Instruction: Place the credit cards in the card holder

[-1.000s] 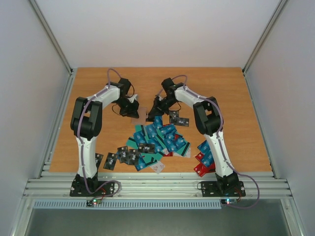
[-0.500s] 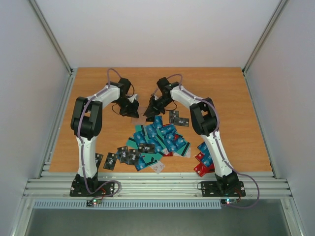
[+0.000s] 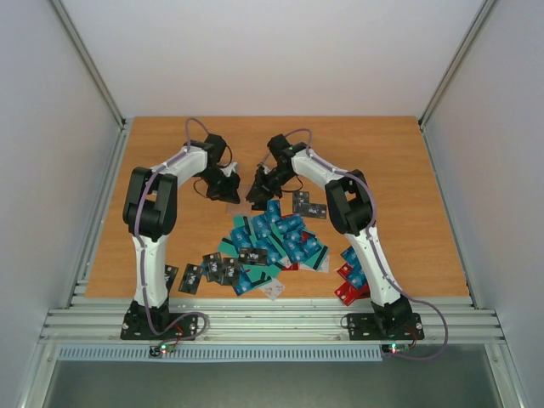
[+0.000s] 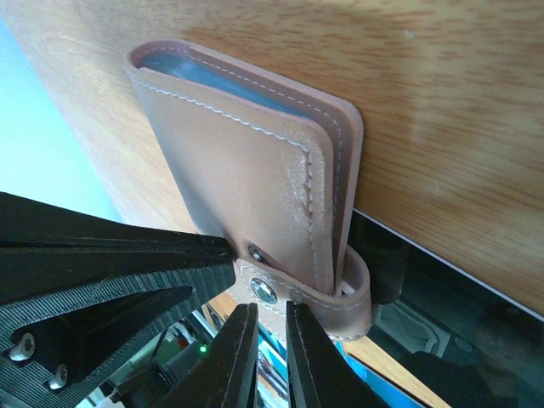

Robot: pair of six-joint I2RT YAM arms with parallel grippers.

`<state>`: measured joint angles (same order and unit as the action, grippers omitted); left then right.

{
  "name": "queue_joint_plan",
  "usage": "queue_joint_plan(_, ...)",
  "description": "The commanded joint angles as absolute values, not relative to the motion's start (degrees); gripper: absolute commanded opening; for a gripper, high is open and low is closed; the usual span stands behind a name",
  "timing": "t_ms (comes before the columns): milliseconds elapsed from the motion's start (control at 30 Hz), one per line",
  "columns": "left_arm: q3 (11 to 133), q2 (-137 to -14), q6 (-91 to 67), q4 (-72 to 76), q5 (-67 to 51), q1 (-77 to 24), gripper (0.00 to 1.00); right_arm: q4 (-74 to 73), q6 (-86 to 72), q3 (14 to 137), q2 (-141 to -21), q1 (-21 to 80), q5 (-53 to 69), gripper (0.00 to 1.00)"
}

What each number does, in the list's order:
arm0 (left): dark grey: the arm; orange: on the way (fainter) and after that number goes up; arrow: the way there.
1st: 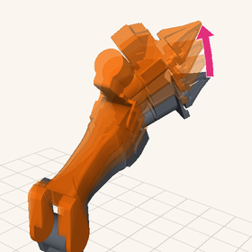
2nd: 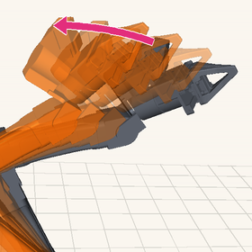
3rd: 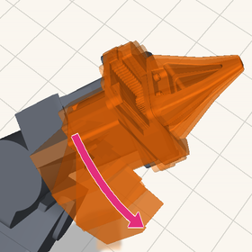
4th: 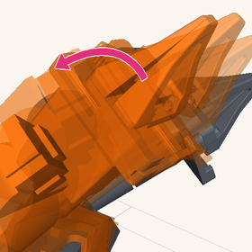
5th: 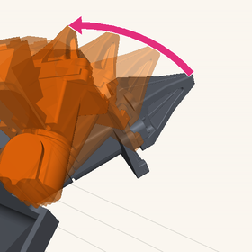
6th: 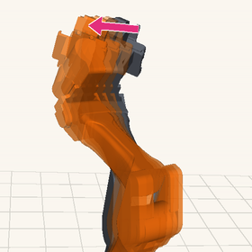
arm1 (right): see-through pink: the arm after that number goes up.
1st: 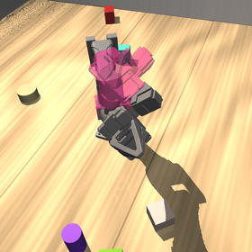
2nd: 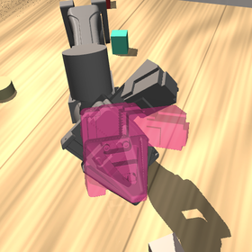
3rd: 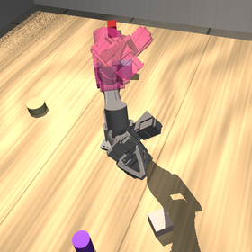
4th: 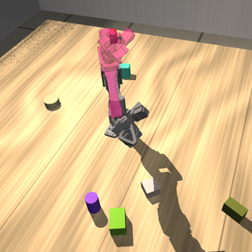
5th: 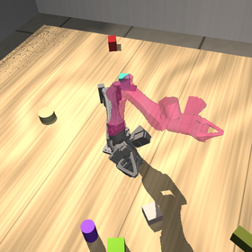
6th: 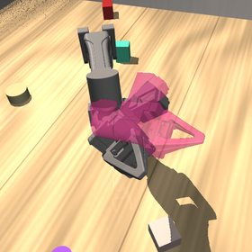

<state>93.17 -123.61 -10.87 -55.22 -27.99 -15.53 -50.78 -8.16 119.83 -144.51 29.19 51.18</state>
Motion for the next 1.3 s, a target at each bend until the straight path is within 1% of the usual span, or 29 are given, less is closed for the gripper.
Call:
queue_joint_plan(0,94.8,-125.4,-10.1,-56.5,-27.2,-15.9,0.01,-48.2,-8.4,118.0,-143.7,29.7,51.8,0.12)
queue_joint_plan(167,94.9,-125.6,-10.2,-56.6,-27.2,-16.0,0.01,-44.1,-9.3,113.6,-141.6,29.9,50.9,0.13)
queue_joint_plan(567,94.7,-126.2,-10.5,-57.0,-28.3,-16.0,0.01,-36.3,-12.5,111.4,-141.8,30.8,47.9,0.13)
queue_joint_plan(1133,92.4,-126.0,-11.6,-54.8,-29.4,-15.9,0.02,-37.7,-18.9,113.1,-142.5,31.9,43.6,0.13)
queue_joint_plan(1267,92.1,-125.7,-11.6,-54.5,-29.7,-15.9,0.05,-38.5,-20.7,113.9,-142.4,32.0,41.9,0.13)
